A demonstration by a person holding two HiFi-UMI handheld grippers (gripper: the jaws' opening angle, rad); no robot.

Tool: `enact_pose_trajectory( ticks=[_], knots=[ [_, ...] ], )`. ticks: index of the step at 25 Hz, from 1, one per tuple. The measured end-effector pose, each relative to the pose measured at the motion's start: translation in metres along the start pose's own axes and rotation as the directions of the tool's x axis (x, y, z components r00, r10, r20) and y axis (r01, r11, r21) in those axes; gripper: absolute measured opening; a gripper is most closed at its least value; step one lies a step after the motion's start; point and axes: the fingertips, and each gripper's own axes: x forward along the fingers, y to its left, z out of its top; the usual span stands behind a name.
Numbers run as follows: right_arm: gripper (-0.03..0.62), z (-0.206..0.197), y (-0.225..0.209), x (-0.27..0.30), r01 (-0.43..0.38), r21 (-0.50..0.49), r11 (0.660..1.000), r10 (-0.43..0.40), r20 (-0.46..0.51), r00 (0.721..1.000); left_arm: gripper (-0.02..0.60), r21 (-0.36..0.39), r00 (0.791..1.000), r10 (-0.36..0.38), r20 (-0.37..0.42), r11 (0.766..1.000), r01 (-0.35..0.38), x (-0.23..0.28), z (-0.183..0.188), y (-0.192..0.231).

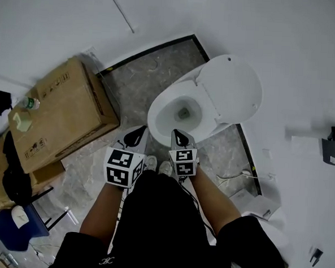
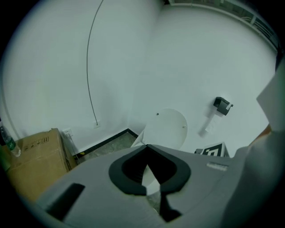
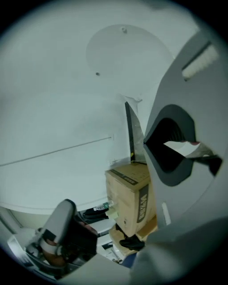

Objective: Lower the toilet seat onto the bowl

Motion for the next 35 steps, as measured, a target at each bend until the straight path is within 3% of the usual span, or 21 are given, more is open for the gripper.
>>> enact_pose_trajectory(
  ticks=[5,8,14,18,26,35],
  knots=[
    [0.006,0.072,-0.018,-0.07,0.022,0.103,0.994,-0.036,0.13,0.991,0.009,0.042,0.998,-0.034,0.049,0.999,0.031,-0.021,0.048,-0.044],
    [0.006,0.115,-0.029,-0.117,0.067,0.134,0.989,-0.096,0.227,0.969,0.009,0.094,0.995,-0.057,0.076,0.994,0.049,-0.032,0.075,-0.071],
    [0.005,0.201,-0.045,-0.217,0.096,0.158,0.983,-0.158,0.447,0.88,0.009,0.18,0.979,-0.105,0.174,0.981,0.073,-0.057,0.137,-0.126],
    [0.005,0.243,-0.058,-0.279,0.153,0.17,0.974,-0.221,0.535,0.815,0.009,0.236,0.962,-0.14,0.235,0.968,0.083,-0.074,0.169,-0.156],
    [0.005,0.267,-0.066,-0.326,0.139,0.217,0.966,-0.243,0.593,0.768,0.009,0.297,0.938,-0.19,0.29,0.95,0.101,-0.082,0.206,-0.19],
    [0.005,0.263,-0.07,-0.334,0.12,0.226,0.967,-0.234,0.598,0.767,0.009,0.35,0.936,-0.216,0.279,0.93,0.11,-0.079,0.204,-0.204]
  ],
)
